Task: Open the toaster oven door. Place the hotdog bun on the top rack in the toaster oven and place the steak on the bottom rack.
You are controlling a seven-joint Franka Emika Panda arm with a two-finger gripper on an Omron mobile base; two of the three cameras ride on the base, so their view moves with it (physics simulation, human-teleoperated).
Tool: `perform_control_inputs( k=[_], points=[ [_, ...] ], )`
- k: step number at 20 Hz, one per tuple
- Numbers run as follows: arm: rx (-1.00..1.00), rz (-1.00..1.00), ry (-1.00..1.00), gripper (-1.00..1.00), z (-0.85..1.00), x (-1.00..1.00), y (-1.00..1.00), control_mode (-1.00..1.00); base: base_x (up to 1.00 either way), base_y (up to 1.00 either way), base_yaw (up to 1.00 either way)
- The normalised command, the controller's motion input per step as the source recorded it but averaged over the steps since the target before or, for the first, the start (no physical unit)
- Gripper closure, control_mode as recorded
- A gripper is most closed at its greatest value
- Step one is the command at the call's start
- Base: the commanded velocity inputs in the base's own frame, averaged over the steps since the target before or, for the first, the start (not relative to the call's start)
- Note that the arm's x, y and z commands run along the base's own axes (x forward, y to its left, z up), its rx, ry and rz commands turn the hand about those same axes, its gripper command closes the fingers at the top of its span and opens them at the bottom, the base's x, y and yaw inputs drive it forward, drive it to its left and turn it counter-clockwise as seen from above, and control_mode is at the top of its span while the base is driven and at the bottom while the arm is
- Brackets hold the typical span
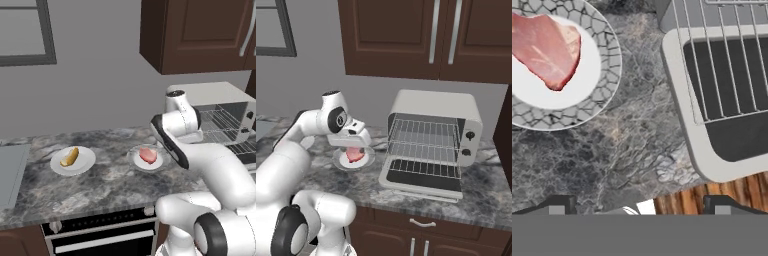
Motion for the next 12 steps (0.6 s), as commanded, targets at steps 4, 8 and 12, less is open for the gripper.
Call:
perform_control_inputs(
  k=[4, 8, 12],
  points=[
    [-0.02, -0.09, 0.02, -1.00, 0.01, 0.08, 0.42, -1.00, 0.00, 0.00, 0.00],
    [0.00, -0.10, 0.07, -1.00, 0.01, 0.13, 0.40, -1.00, 0.00, 0.00, 0.00],
    [0.00, -0.09, 0.01, -1.00, 0.02, 0.10, 0.33, -1.00, 0.00, 0.00, 0.00]
  ],
)
